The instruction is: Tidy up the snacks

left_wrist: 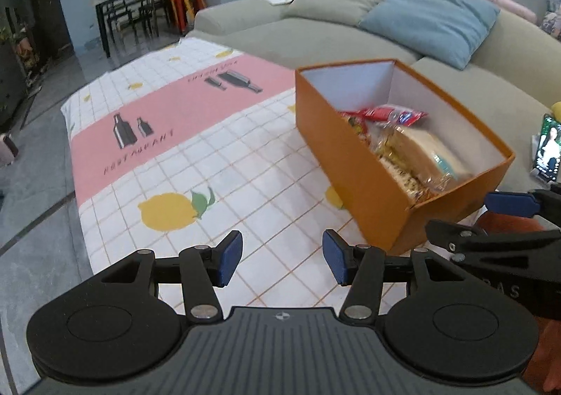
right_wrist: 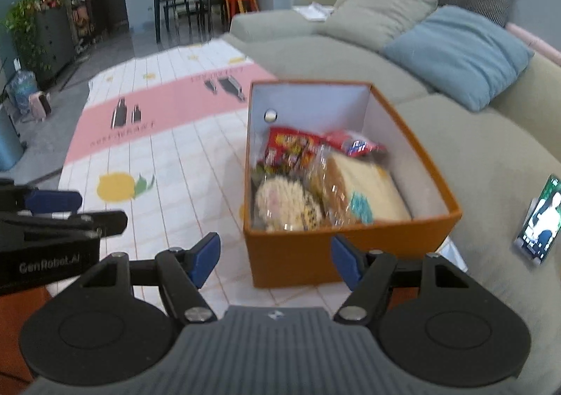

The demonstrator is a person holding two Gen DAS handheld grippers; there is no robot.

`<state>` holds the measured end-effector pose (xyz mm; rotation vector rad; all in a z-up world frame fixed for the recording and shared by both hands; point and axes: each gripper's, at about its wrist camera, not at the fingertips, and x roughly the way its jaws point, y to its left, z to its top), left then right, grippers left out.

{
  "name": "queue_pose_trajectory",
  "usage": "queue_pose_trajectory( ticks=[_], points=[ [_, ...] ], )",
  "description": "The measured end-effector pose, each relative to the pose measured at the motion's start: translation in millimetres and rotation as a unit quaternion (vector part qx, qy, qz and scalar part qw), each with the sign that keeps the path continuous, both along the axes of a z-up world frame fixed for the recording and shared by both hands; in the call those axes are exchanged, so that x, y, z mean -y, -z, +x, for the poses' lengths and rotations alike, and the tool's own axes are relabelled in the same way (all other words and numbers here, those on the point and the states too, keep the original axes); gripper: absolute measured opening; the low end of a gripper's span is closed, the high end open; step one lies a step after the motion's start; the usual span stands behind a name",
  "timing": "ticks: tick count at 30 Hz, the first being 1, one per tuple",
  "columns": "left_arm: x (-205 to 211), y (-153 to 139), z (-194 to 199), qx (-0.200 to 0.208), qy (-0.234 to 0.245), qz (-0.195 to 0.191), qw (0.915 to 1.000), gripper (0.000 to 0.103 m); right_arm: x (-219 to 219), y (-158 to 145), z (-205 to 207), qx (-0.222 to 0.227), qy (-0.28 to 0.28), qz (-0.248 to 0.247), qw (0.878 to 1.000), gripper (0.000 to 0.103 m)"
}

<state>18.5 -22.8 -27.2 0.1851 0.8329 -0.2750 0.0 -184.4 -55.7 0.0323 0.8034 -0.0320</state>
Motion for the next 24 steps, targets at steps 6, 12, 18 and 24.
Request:
queue_pose_trajectory(
  ticks=[6,12,18,24],
  points=[
    [-5,9,5,-0.024,-0.020,0.006,0.9995,0.064,-3,7,6,-0.015,-0.002,-0.002,1.000,0.068],
    [-8,11,7,-0.036,-0.031,-0.003,0.9989,0.071,-8,8,9,-0.017,-0.009,-0.005,1.000,0.068],
    [-10,10,7,-0.035,-0.033,-0.004,0.9988,0.071,-11,4,7,-0.006,-0.013,-0.012,1.000,0.068],
    [-11,8,7,-0.036,-0.035,-0.006,0.9987,0.071,-13,1,6,0.001,-0.016,-0.014,1.000,0.068]
  ],
)
